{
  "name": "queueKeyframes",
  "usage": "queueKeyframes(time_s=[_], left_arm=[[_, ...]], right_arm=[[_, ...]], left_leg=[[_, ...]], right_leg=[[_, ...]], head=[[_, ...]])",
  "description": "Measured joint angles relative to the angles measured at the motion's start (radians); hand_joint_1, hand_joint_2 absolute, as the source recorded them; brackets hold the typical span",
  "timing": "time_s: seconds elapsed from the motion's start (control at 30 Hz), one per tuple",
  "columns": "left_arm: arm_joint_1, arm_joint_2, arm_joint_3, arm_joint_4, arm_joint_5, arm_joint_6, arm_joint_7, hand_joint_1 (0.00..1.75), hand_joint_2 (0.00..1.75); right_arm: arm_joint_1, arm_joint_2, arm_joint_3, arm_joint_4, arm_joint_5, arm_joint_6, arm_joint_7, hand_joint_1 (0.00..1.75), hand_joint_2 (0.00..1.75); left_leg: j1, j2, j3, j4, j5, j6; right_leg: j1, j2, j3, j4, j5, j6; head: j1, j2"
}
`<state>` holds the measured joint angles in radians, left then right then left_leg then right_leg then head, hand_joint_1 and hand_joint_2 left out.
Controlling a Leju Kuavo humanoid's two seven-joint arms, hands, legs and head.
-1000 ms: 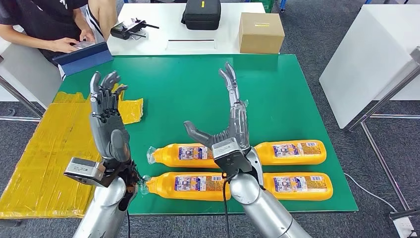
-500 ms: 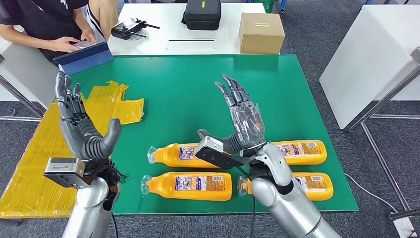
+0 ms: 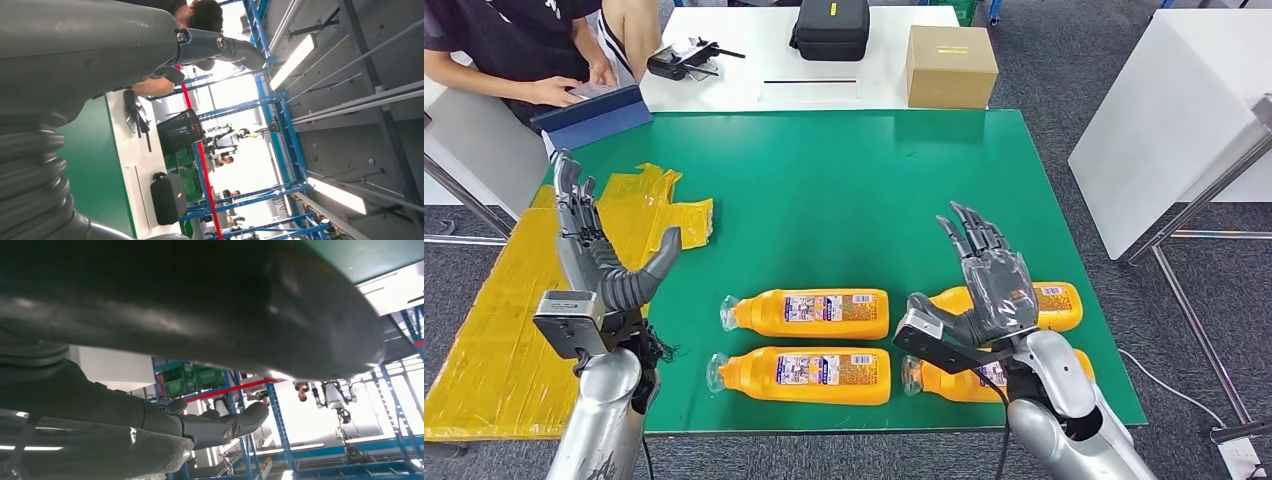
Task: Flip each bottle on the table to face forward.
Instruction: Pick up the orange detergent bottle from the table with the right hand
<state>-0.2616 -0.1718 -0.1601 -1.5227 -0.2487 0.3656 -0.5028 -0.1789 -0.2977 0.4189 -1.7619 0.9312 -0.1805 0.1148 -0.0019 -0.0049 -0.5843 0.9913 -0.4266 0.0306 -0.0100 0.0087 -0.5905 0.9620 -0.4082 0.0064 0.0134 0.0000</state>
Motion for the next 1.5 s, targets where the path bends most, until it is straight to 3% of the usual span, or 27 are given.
queueKeyframes(time_s=[0.17,0.3,0.47,0.63,0.77,1.0,1.33,1.5], left_arm=[[-0.008,-0.006,0.002,0.028,0.018,-0.027,0.004,0.00,1.75],[-0.017,-0.009,0.007,0.071,0.034,-0.048,-0.007,0.00,1.75],[-0.018,-0.009,0.019,0.109,0.048,-0.063,-0.029,0.00,1.75],[-0.018,-0.009,0.023,0.127,0.054,-0.072,-0.033,0.00,1.75],[-0.017,-0.009,0.025,0.137,0.055,-0.076,-0.033,0.00,1.75],[0.003,-0.009,0.026,0.134,0.057,-0.092,-0.039,0.00,1.75],[0.021,-0.009,0.026,0.126,0.057,-0.095,-0.040,0.00,1.75],[0.029,-0.009,0.026,0.122,0.060,-0.103,-0.044,0.00,1.75]], right_arm=[[0.051,-0.031,-0.035,-0.026,0.005,0.020,0.010,0.00,0.00],[0.193,-0.069,-0.113,-0.077,0.036,0.020,0.005,0.00,1.75],[0.393,-0.106,-0.219,-0.163,0.102,0.021,0.001,0.00,1.75],[0.482,-0.128,-0.276,-0.208,0.124,0.023,0.001,0.00,1.75],[0.520,-0.132,-0.302,-0.229,0.170,0.022,0.000,0.00,1.75],[0.571,-0.110,-0.364,-0.247,0.382,-0.004,-0.011,0.00,1.75],[0.604,-0.074,-0.422,-0.260,0.416,-0.015,-0.019,0.00,1.75],[0.606,-0.054,-0.449,-0.258,0.447,-0.015,-0.063,0.00,1.75]], left_leg=[[0.000,-0.001,0.001,0.000,0.000,0.000],[0.000,-0.006,0.000,0.000,0.000,0.001],[-0.001,-0.005,-0.002,0.000,-0.003,0.002],[-0.001,-0.004,-0.001,0.000,-0.004,0.002],[-0.001,-0.004,0.000,0.000,-0.003,0.003],[-0.001,-0.003,0.000,0.000,-0.003,0.003],[-0.002,-0.003,0.000,0.000,-0.003,0.003],[-0.002,-0.003,0.001,0.000,-0.003,0.003]], right_leg=[[0.000,-0.001,0.000,0.000,0.000,0.000],[0.000,-0.005,0.000,0.000,-0.001,0.001],[0.000,-0.004,-0.001,0.000,-0.001,0.001],[0.000,-0.003,-0.001,-0.001,-0.001,0.001],[0.000,-0.003,0.000,-0.001,-0.001,0.001],[0.000,-0.003,0.000,-0.001,-0.001,0.001],[0.000,-0.003,0.000,-0.001,-0.001,0.001],[0.000,-0.003,0.000,-0.001,-0.001,0.001]], head=[[0.000,0.000],[0.000,0.000],[0.000,0.000],[0.000,0.000],[0.000,0.000],[0.000,0.000],[0.000,0.000],[0.000,0.000]])
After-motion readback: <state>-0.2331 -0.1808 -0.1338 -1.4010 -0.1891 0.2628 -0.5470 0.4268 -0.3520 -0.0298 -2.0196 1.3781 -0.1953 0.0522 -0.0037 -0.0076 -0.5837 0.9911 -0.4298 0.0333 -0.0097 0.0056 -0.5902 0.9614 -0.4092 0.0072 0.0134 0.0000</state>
